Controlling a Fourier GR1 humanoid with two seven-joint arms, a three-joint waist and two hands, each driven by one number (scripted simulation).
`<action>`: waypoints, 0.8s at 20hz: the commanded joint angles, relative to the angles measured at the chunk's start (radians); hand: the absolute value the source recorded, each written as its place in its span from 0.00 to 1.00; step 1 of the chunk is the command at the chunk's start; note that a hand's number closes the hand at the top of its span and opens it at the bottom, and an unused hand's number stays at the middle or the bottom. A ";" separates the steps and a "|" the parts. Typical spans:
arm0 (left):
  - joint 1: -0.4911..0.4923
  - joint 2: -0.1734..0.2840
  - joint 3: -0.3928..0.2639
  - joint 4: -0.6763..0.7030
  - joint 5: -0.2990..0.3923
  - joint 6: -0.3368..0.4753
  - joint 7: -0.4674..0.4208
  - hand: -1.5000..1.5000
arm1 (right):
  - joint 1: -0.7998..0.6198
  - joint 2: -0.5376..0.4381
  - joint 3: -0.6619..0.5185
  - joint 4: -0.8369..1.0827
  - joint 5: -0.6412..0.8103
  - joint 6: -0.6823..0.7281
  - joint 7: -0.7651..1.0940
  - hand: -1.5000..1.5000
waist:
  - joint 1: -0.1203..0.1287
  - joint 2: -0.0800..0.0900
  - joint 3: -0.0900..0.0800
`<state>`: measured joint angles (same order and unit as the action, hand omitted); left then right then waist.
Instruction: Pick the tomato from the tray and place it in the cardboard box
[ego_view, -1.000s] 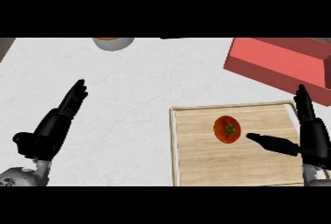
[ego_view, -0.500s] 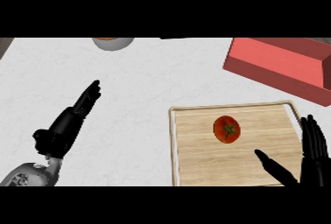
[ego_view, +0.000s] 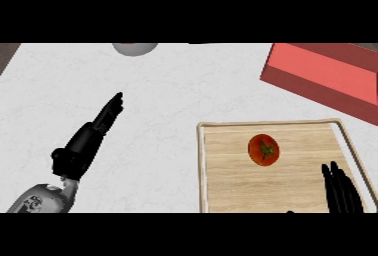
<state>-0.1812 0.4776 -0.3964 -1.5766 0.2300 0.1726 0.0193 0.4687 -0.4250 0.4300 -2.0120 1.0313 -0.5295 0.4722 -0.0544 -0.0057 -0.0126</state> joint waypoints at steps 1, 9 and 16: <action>-0.026 -0.031 -0.022 0.022 -0.022 0.004 0.007 0.50 | 0.040 0.054 0.088 -0.207 0.142 0.220 0.214 0.00 | 0.024 0.007 0.003; -0.037 -0.063 -0.005 -0.015 -0.037 -0.036 0.053 0.50 | -0.149 0.292 0.265 -0.301 0.369 0.573 0.514 0.00 | 0.057 0.005 0.012; -0.030 -0.106 0.032 0.018 -0.091 -0.066 0.045 0.50 | -0.359 0.421 0.258 -0.065 0.379 0.591 0.600 0.00 | 0.059 0.005 0.012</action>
<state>-0.2519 0.3614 -0.3854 -1.5255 0.1537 0.1311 0.0587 0.1875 -0.0672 0.6263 -2.1601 1.3577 0.0403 0.9689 -0.0001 0.0006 -0.0011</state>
